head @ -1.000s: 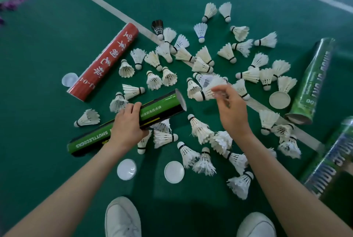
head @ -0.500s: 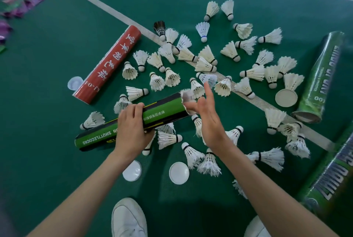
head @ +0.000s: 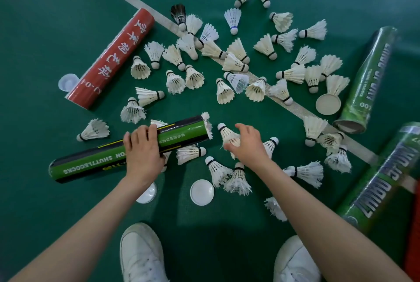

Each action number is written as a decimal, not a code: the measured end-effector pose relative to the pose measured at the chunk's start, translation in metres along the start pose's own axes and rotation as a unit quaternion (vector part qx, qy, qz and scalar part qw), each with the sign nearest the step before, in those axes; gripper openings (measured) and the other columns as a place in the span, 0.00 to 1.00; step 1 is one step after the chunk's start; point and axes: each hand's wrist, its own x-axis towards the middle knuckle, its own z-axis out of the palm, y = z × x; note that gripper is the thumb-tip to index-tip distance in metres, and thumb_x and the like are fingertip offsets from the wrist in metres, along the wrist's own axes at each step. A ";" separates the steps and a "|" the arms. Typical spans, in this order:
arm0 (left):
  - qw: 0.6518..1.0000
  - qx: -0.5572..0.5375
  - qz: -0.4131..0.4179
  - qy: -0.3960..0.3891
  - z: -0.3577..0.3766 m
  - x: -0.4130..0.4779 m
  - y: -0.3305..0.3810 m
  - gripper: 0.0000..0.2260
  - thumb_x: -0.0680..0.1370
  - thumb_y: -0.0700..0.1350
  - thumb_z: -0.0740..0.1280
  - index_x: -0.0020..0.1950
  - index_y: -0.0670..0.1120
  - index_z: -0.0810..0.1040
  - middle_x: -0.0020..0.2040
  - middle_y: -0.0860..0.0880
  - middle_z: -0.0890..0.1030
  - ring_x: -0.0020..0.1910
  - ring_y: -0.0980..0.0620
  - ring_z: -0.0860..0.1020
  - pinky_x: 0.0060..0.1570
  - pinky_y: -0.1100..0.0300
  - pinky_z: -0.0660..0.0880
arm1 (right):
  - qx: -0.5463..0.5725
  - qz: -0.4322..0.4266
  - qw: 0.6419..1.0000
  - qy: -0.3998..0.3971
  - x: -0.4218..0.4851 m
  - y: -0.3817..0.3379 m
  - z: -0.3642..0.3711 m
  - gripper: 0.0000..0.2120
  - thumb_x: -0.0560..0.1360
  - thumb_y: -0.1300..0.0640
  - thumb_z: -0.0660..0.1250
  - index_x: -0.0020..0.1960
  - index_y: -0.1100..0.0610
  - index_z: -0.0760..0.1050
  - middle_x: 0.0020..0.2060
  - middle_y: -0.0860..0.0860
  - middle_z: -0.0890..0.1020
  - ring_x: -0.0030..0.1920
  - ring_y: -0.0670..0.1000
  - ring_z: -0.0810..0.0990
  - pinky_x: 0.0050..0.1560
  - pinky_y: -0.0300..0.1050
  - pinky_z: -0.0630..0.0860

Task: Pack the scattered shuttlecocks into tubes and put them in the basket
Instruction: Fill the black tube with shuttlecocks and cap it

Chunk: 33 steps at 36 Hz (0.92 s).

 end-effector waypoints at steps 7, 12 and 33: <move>1.000 -0.006 -0.019 -0.024 0.007 -0.006 0.002 0.36 0.63 0.40 0.76 0.67 0.38 0.65 0.59 0.39 0.69 0.61 0.38 0.67 0.69 0.45 0.54 | -0.147 -0.006 0.989 0.025 0.011 -0.006 0.011 0.24 0.77 0.49 0.65 0.66 0.60 0.64 0.62 0.57 0.72 0.62 0.57 0.68 0.61 0.51 0.67; 0.999 -0.016 -0.023 -0.030 0.009 -0.008 0.000 0.36 0.64 0.41 0.76 0.68 0.40 0.64 0.60 0.40 0.68 0.62 0.39 0.65 0.69 0.46 0.53 | 0.010 -0.013 0.998 0.055 0.007 -0.009 0.005 0.20 0.74 0.54 0.68 0.62 0.57 0.67 0.57 0.54 0.71 0.53 0.53 0.71 0.51 0.45 0.70; 1.000 -0.013 -0.007 -0.023 -0.002 -0.005 0.017 0.34 0.66 0.39 0.73 0.69 0.42 0.63 0.62 0.41 0.67 0.63 0.40 0.65 0.69 0.47 0.52 | 0.076 -0.056 0.982 0.161 -0.019 0.006 -0.047 0.19 0.76 0.49 0.67 0.62 0.57 0.72 0.54 0.51 0.76 0.50 0.47 0.72 0.50 0.39 0.67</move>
